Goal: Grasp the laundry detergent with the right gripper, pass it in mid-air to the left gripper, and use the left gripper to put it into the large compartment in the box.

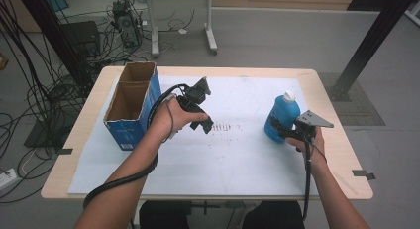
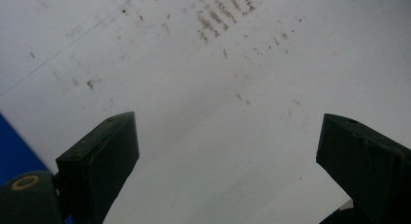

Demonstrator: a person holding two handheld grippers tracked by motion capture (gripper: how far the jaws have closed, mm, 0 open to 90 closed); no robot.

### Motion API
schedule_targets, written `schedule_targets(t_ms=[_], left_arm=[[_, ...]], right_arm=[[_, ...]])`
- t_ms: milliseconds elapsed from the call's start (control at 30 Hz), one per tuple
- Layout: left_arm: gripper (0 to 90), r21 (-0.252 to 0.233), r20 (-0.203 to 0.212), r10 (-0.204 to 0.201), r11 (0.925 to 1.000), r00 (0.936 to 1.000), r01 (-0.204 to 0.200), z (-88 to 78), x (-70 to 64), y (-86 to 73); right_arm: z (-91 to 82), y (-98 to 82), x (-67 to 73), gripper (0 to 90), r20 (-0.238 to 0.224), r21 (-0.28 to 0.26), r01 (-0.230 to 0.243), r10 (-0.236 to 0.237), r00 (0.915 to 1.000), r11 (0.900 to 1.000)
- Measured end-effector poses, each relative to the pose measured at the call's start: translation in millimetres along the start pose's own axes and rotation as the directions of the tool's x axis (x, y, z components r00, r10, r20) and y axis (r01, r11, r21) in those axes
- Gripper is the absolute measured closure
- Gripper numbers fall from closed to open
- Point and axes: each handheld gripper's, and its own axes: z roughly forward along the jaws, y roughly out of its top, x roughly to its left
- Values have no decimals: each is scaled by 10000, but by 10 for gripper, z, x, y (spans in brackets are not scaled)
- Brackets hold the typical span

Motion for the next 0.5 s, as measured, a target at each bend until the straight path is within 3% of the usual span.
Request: schedule_targets(t_ms=[500], left_arm=[[86, 44, -25, 44, 10000, 10000, -44, 18, -18, 2]], right_arm=[[1, -6, -1, 438, -8, -51, -13, 13, 10000, 10000]])
